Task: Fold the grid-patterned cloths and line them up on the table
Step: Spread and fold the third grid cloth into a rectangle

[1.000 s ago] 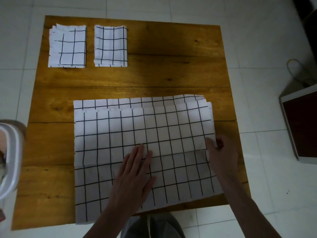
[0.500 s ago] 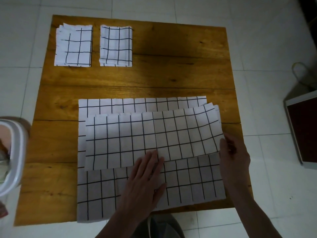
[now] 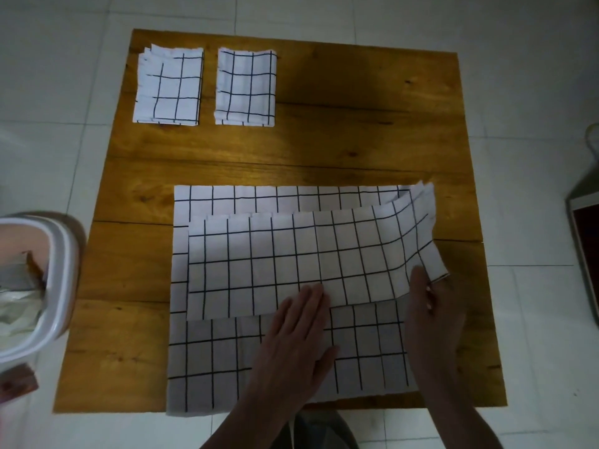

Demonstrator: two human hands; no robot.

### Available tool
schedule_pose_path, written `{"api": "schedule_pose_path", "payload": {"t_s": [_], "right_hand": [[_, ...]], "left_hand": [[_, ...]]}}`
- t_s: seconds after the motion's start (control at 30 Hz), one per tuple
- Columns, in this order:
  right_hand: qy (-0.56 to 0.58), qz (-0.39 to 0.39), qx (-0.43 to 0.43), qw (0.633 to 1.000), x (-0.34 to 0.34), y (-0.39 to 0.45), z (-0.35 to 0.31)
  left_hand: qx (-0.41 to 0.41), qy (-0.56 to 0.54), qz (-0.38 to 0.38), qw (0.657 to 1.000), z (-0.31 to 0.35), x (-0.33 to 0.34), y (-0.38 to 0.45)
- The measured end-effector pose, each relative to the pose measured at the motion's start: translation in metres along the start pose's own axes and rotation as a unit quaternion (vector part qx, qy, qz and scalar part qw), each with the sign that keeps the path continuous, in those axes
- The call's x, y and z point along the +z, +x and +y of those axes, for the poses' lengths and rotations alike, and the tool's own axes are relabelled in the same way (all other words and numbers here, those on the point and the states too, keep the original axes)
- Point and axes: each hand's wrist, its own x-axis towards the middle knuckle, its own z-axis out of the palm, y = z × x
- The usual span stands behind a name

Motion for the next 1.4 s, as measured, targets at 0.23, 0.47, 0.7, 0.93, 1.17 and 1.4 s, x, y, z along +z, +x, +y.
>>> {"api": "schedule_pose_path", "payload": {"t_s": [0.23, 0.47, 0.7, 0.93, 1.17, 1.4], "right_hand": [[-0.027, -0.071, -0.183, 0.980, 0.023, -0.040, -0.038], [-0.083, -0.135, -0.260, 0.953, 0.058, -0.067, -0.053], [-0.126, -0.174, -0.304, 0.928, 0.114, -0.093, -0.056], [-0.223, -0.229, -0.370, 0.872, 0.156, -0.103, -0.044], [-0.300, -0.259, -0.397, 0.828, 0.164, -0.104, -0.034], [-0.285, -0.362, -0.351, 0.815, 0.153, -0.100, -0.044]], "left_hand": [[0.018, 0.002, 0.026, 0.999, -0.010, -0.007, -0.002], [-0.045, -0.010, 0.104, 0.994, -0.063, -0.013, -0.040], [-0.119, -0.010, 0.124, 0.985, -0.103, 0.003, -0.074], [-0.128, -0.068, 0.182, 0.972, -0.105, -0.006, -0.070], [-0.151, -0.137, 0.202, 0.958, -0.107, -0.008, -0.070], [-0.143, -0.121, 0.212, 0.959, -0.106, -0.007, -0.073]]}}
